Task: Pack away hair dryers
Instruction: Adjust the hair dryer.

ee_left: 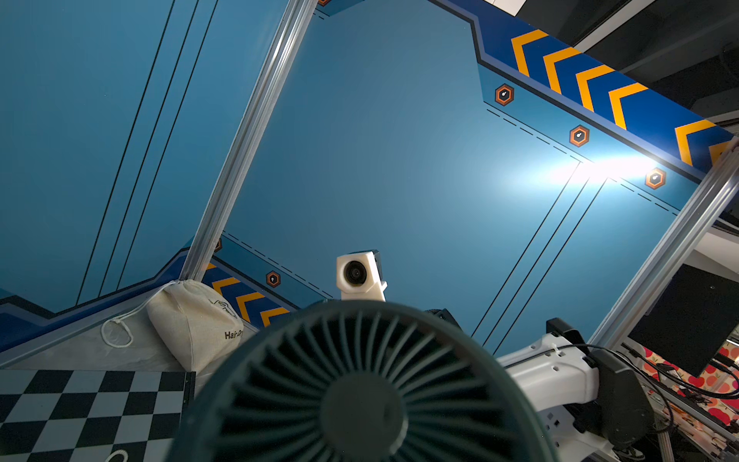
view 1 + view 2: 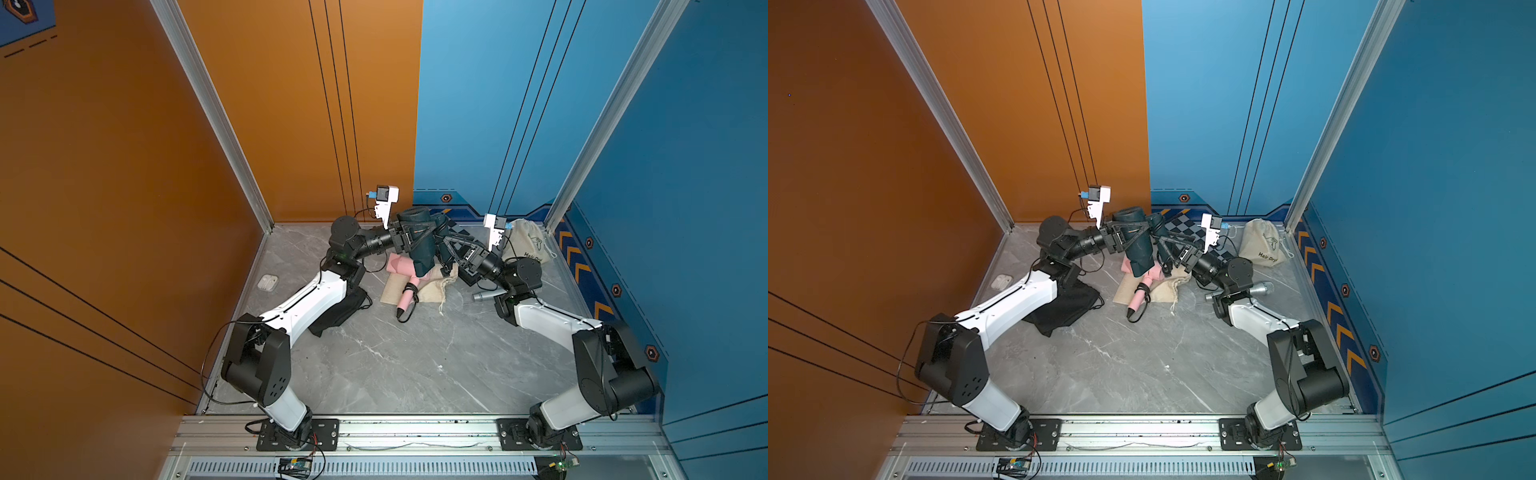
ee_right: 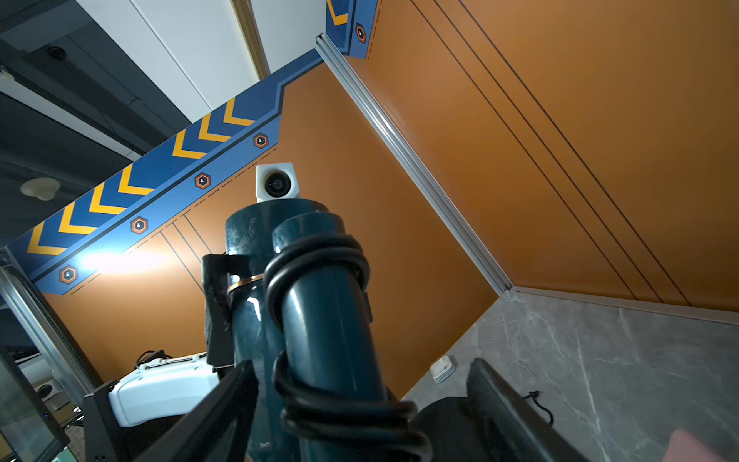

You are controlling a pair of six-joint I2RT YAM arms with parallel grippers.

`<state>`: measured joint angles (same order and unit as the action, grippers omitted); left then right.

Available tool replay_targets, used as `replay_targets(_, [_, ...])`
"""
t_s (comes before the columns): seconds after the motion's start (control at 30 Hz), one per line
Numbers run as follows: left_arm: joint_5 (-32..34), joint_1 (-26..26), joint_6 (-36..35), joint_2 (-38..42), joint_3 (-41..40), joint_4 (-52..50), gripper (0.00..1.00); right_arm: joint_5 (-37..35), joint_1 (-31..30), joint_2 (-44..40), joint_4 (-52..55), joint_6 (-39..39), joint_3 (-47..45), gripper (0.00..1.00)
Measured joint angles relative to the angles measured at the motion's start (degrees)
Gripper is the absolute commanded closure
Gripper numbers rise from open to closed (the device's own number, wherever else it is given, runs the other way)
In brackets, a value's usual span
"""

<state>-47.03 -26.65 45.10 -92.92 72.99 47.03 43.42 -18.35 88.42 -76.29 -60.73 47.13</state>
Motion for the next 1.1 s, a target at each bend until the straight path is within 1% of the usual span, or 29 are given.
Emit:
replay_targets(0.13, [-0.02,0.0,0.0,0.0,0.0,0.0,0.83,0.35,-0.92,0.04,0.24,0.0,0.35,0.31])
replay_targets(0.3, [-0.39,-0.02,0.98,0.0,0.0,0.09,0.83,0.59,-1.55,0.11,1.2,1.7,0.39,0.57])
replay_targets(0.4, [-0.39,-0.04,1.51,0.0,0.37,-0.13,0.83,0.96,-1.57,0.22,1.22,2.4,0.48,0.6])
replay_targets(0.53, [-0.44,-0.04,1.49,-0.13,1.07,-0.28,0.83,0.94,-1.57,0.22,1.2,2.4,1.01,0.7])
replay_targets(0.57, [-0.48,-0.04,1.49,-0.22,1.29,-0.28,0.82,0.94,-1.57,0.22,1.22,2.38,1.16,0.7])
replay_targets(0.67, [-0.81,-0.04,1.49,-0.66,2.03,-0.28,0.73,0.76,-1.46,0.22,0.96,2.34,1.27,0.72])
replay_targets(0.7, [-0.85,-0.04,1.49,-0.72,2.08,-0.28,0.69,0.74,-1.4,0.22,0.85,2.29,1.27,0.73])
replay_targets(0.73, [-0.85,-0.04,1.49,-0.76,2.14,-0.28,0.58,0.74,-1.36,0.22,0.81,2.19,1.27,0.74])
replay_targets(0.83, [-0.83,-0.04,1.49,-0.85,2.23,-0.26,0.34,0.74,-1.14,0.22,0.76,2.14,1.27,0.76])
replay_targets(0.87, [-0.81,-0.02,1.49,-0.85,2.23,-0.28,0.29,0.72,-0.96,0.2,0.76,2.14,1.22,0.76])
replay_targets(0.9, [-0.79,0.09,1.46,-0.85,2.23,-0.28,0.25,0.7,-0.85,0.2,0.76,2.14,1.18,0.76])
replay_targets(1.0, [-0.17,0.59,1.01,-0.76,2.01,0.57,0.1,0.72,-0.31,-0.26,1.68,1.77,0.72,0.78])
replay_targets(1.1, [0.57,2.21,0.83,-0.42,0.94,1.64,0.03,0.26,0.96,-1.92,5.01,2.25,-0.09,0.78])
